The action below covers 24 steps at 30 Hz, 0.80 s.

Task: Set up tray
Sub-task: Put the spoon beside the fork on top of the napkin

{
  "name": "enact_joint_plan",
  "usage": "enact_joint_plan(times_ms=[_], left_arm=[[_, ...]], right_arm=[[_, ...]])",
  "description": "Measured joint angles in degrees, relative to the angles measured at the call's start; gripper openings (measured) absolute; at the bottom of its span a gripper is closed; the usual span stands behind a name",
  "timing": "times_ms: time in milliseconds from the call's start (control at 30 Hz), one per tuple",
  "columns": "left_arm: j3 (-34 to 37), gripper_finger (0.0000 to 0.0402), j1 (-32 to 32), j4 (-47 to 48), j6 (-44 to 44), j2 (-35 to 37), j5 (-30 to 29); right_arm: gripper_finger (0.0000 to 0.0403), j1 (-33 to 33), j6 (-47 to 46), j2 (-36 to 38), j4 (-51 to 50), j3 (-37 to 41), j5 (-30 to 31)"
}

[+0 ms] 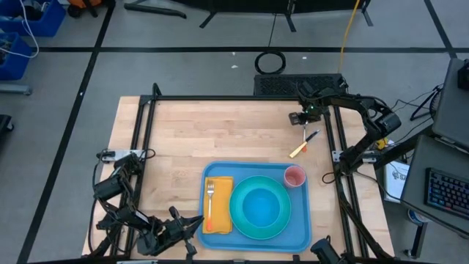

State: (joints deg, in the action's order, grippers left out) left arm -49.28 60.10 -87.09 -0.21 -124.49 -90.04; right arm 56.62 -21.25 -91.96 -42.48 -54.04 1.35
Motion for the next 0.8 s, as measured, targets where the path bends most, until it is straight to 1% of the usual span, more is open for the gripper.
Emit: enact_joint_plan(times_ms=[267, 367, 600, 800], left_arm=[[0.0, 0.0037, 0.0, 0.0, -0.1, 0.0, 0.0], [0.0, 0.0037, 0.0, 0.0, -0.1, 0.0, 0.0], [0.0, 0.0037, 0.0, 0.0, -0.6, 0.0, 0.1], [0.0, 0.0037, 0.0, 0.0, -0.8, 0.0, 0.1]], right_arm=[[0.0155, 0.0, -0.6, 0.0, 0.0, 0.9, -1.5], [0.0155, 0.0, -0.4, 0.0, 1.0, 2.6, -1.2], [0.0155, -0.1, -1.4, 0.0, 1.8, 2.6, -0.1], [0.0139, -0.1, -1.5, 0.0, 2.1, 2.6, 0.0]])
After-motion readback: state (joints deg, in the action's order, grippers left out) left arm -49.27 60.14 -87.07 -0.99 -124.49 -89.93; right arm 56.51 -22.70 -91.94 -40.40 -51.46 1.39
